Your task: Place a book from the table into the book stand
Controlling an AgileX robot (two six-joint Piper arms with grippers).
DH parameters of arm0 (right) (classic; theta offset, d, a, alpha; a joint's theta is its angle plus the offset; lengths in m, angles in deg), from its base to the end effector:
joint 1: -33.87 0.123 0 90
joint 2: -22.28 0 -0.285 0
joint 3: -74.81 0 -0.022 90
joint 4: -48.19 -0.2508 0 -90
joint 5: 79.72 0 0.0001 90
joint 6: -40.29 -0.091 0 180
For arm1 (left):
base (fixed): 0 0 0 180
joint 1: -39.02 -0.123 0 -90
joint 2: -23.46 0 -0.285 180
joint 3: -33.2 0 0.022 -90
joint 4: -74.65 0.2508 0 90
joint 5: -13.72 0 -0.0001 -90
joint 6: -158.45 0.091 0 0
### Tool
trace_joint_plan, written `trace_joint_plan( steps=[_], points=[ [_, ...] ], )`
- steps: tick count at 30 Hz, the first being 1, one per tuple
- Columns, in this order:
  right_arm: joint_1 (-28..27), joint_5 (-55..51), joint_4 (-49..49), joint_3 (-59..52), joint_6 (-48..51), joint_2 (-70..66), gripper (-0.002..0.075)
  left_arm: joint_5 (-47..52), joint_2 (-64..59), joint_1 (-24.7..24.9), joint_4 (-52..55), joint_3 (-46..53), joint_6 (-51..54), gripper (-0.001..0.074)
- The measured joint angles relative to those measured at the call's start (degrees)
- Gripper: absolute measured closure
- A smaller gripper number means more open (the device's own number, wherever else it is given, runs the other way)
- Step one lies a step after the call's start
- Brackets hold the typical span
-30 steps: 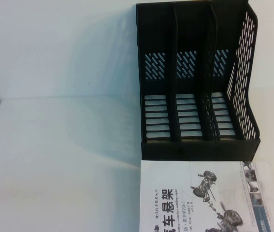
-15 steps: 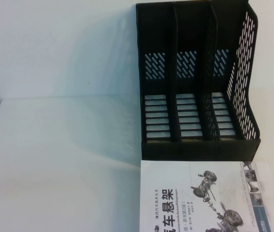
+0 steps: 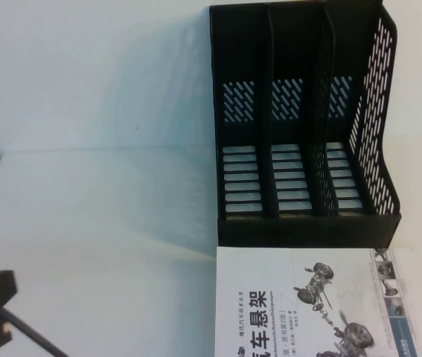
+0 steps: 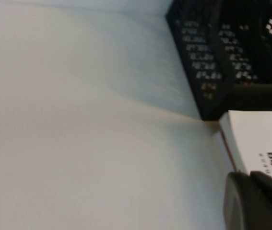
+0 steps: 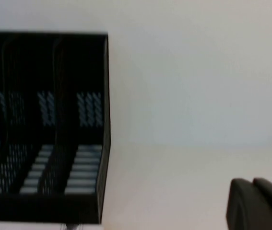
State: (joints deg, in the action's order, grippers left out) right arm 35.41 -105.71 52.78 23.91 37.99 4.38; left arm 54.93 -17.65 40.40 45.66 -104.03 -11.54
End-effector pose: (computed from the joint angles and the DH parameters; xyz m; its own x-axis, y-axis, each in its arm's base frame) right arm 0.0454 -0.0020 0.3142 -0.0824 -0.0341 -0.9960 0.0055 0.9994 -0.0347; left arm 0.1052 -0.0316 0.3141 -0.5718 -0.1933 -0.7973 0.1748 0.9208 -0.3486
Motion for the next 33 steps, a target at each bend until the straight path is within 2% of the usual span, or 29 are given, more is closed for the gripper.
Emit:
trace_joint_plan(
  steps=[5, 11, 18, 21, 29, 33],
  points=[
    [0.0, -8.21, -2.93, 2.39, -1.08, -9.53, 0.0728, -0.59, -9.02, 0.0, -15.34, -0.18, 14.06, 0.0738],
    [0.0, -10.81, -7.08, 2.39, -1.08, -18.67, 0.0728, 1.73, -20.87, 0.0, -31.78, -0.65, 28.05, 0.0738],
    [0.0, -9.4, -7.08, 2.39, -1.08, -22.02, 0.0728, 0.6, -36.08, 0.61, -41.54, -0.92, 37.53, 0.0738],
    [0.0, -9.04, -7.44, 2.39, -1.08, -22.23, 0.0728, -1.14, -42.3, 3.79, -42.16, -1.16, 38.63, 0.0738],
    [0.0, -12.17, -8.09, 2.39, -1.08, -22.23, 0.0728, -13.31, -50.79, 20.74, -43.49, -2.86, 39.84, 0.0738],
    [0.0, -14.25, -8.58, 2.39, -1.08, -22.23, 0.0728, -15.7, -54.56, 24.29, -43.85, -4.12, 39.84, 0.0738]
  ],
)
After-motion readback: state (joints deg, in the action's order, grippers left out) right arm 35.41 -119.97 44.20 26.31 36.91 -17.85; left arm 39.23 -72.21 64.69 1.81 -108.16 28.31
